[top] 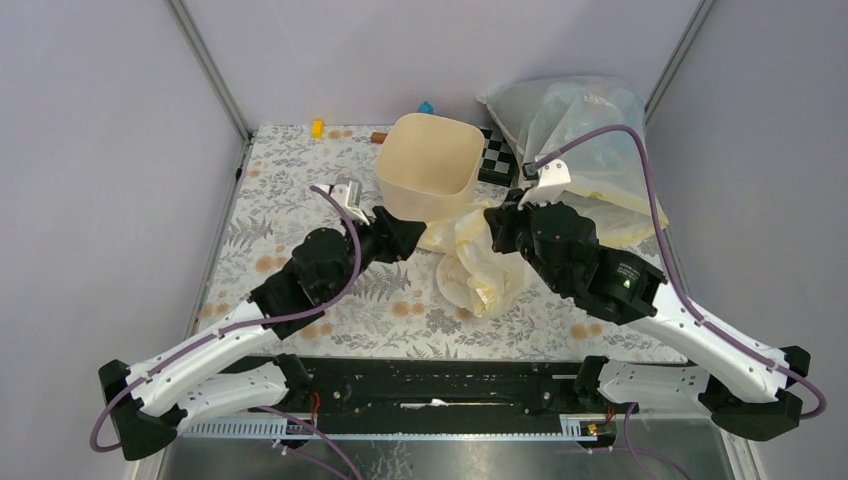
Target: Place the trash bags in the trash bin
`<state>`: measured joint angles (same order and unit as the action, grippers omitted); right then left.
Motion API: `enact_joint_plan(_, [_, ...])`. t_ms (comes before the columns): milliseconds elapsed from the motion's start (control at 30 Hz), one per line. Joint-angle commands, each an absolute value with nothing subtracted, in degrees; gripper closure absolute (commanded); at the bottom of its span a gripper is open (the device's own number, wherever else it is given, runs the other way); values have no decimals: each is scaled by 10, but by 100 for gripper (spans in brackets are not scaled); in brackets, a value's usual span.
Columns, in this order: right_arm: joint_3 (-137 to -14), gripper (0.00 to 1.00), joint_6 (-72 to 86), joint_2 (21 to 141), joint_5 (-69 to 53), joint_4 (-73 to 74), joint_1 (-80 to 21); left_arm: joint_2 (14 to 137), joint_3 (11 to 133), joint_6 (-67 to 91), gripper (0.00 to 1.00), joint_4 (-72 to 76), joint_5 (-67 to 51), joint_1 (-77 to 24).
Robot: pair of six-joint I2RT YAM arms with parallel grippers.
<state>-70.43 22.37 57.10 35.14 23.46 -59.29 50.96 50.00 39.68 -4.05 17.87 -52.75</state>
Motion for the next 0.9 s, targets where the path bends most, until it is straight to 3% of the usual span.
enact_joint_plan(0, [-768, 100, 226, 591, 283, 315, -588, 494, 439, 261, 44, 30, 133, -525])
enact_joint_plan(100, [-780, 100, 233, 588, 259, 316, -587, 498, 377, 251, 44, 101, 89, -525])
enact_joint_plan(200, [-782, 100, 240, 585, 249, 314, -588, 501, 317, 249, 38, 165, 62, -525])
enact_joint_plan(333, [-787, 100, 246, 583, 228, 308, -587, 491, 253, 234, 18, 245, 54, -526])
enact_joint_plan(433, [-795, 100, 251, 582, 209, 307, -587, 479, 216, 222, 8, 296, 57, -526])
enact_joint_plan(667, [-797, 100, 258, 571, 165, 303, -587, 499, 200, 198, 7, 344, 85, -525])
enact_joint_plan(733, [-793, 100, 257, 567, 163, 305, -587, 512, 220, 198, 15, 333, 91, -524])
enact_joint_plan(867, [-780, 100, 248, 562, 197, 327, -588, 525, 289, 201, 59, 242, 102, -524])
